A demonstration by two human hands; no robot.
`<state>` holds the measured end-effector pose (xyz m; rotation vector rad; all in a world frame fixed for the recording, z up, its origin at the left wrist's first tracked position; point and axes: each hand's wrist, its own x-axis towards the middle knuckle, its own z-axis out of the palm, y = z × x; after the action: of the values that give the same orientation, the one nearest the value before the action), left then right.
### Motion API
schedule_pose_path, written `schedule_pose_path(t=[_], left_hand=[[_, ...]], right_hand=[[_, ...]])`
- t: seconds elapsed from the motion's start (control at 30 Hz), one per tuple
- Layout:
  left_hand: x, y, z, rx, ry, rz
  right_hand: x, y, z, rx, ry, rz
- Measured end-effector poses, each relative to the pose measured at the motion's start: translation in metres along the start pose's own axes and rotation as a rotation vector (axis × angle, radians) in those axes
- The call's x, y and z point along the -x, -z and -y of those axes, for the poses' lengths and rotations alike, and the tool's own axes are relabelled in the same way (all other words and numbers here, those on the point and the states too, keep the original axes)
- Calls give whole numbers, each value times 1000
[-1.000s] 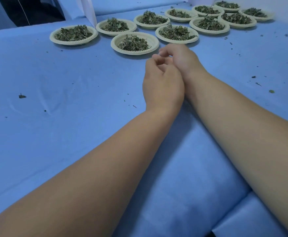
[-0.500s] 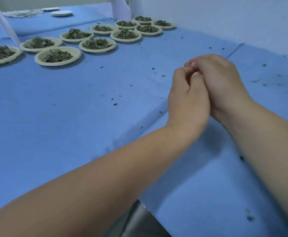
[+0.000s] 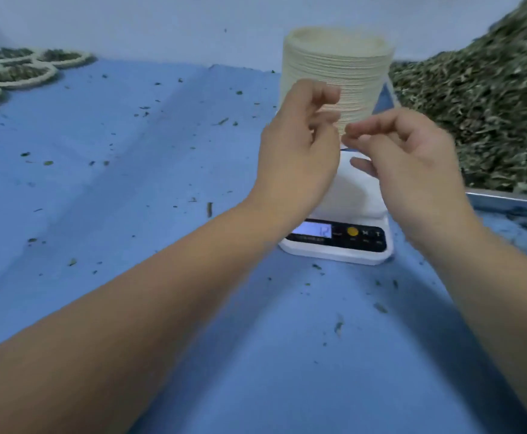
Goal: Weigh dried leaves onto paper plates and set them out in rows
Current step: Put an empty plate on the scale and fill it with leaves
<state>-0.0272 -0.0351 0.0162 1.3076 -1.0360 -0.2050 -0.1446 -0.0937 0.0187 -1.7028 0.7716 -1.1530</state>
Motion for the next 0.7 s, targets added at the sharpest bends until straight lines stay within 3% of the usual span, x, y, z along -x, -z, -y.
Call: schedule_pose_path(t=[0.17, 0.4, 0.57, 0.7], left_hand=[[-46, -22, 7, -407, -306, 117], [-108, -32, 7, -1010, -508, 274], [-124, -31, -8, -1273, -541, 278], [-128, -35, -13, -1366, -536, 388]], right_hand=[[-1, 53, -37, 291, 118, -109], [-7, 58, -48, 528, 204, -89], [-6, 55, -47, 558, 229, -42], [-5, 54, -48, 537, 224, -27]])
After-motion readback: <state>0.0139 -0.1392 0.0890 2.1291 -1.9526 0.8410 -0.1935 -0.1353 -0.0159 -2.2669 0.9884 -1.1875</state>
